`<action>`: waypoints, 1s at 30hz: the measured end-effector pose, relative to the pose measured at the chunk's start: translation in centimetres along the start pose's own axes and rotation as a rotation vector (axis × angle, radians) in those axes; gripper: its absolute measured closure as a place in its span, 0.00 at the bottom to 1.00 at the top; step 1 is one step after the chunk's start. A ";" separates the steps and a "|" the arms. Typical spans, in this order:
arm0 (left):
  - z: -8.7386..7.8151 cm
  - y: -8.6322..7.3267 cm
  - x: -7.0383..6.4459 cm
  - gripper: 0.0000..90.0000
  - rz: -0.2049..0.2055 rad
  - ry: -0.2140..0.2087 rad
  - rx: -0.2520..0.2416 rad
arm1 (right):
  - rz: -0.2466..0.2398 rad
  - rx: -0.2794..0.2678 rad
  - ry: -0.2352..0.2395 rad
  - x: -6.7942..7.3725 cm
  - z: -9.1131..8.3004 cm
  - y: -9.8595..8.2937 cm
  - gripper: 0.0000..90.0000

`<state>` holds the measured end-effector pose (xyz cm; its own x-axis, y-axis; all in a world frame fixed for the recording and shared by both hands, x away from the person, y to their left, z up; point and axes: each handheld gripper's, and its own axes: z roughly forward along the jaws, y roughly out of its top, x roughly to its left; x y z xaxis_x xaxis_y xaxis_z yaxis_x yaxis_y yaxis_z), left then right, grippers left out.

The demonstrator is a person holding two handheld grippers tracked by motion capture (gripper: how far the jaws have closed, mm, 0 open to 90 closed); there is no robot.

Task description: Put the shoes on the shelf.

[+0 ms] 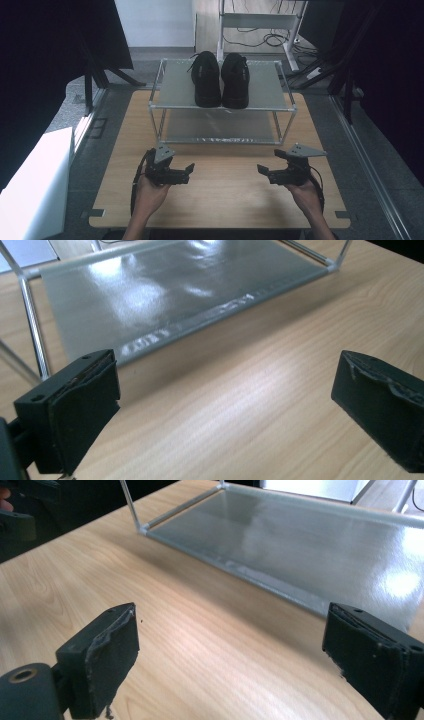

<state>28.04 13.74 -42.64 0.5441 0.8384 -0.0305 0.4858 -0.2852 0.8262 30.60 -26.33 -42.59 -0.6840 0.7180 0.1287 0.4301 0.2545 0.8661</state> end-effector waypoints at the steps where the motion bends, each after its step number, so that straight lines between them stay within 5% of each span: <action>1: -0.1 -0.5 0.1 0.00 -0.008 -0.004 0.000 | 0.007 0.004 -0.007 0.0 -0.2 -0.3 0.07; 11: -0.3 -3.8 -0.1 0.00 -0.018 -0.003 -0.001 | 0.030 0.054 -0.067 -0.4 -0.3 -3.4 0.01; 18: 0.8 -6.2 -0.3 0.00 -0.010 0.009 0.086 | 0.018 0.095 -0.088 -0.8 0.1 -5.2 0.00; 30: 2.8 -7.8 -0.9 0.00 0.035 0.021 0.219 | -0.035 0.255 -0.090 -1.3 2.2 -8.0 0.00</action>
<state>25.67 13.91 -50.69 0.5500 0.8351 0.0101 0.6048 -0.4066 0.6847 29.34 -27.90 -50.74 -0.6508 0.7578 0.0473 0.5493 0.4270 0.7183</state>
